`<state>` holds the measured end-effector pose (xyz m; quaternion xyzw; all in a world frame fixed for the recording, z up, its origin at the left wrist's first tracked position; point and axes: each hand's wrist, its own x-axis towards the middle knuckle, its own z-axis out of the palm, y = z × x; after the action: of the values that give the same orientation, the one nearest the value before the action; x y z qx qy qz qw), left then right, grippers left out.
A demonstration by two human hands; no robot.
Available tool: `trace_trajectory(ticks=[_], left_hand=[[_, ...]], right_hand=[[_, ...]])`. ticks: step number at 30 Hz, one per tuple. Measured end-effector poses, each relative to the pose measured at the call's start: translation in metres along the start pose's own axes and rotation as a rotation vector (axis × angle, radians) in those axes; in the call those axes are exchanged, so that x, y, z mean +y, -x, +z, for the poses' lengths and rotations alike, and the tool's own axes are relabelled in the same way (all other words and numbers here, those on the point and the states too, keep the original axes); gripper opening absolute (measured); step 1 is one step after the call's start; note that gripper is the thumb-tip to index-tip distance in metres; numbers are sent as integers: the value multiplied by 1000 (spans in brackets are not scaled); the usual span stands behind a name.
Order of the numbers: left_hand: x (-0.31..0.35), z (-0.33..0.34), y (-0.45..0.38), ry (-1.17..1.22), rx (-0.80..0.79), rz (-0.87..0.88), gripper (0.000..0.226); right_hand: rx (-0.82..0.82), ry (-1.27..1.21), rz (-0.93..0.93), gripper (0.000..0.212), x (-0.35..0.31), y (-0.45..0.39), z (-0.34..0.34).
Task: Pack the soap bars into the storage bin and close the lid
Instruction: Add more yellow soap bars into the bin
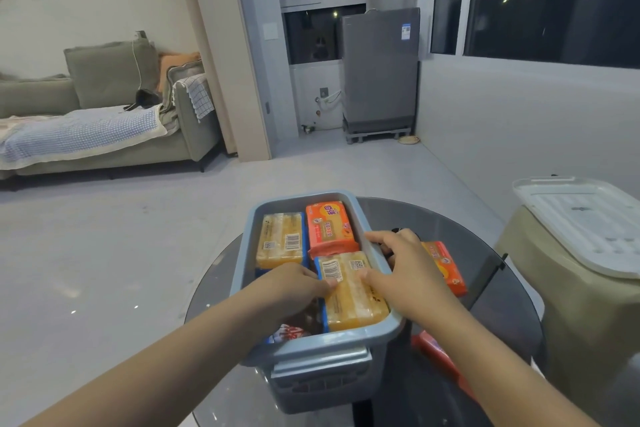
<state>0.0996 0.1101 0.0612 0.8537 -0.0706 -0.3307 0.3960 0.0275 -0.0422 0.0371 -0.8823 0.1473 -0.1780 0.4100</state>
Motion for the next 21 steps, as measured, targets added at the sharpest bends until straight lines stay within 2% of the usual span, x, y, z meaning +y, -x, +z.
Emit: trace_trajectory(ticks=[5,9,12,17,21], left_hand=[[1,1,0,34,0,-15,31],[-1,6,6,-40,96,53,31],[-5,5,12,-48,266,178,34],[-2,22,31,47,334,379,31],[12,53,45,124,417,618,15]], right_hand=[[6,-30,-11,53,3,0,-3],[-38,-119,5,53,6,4,-10],[-59,-180,-1,49,10,11,-20],[36,-155,-13,44,24,25,-39],[66,-178,-6,35,38,36,-54]])
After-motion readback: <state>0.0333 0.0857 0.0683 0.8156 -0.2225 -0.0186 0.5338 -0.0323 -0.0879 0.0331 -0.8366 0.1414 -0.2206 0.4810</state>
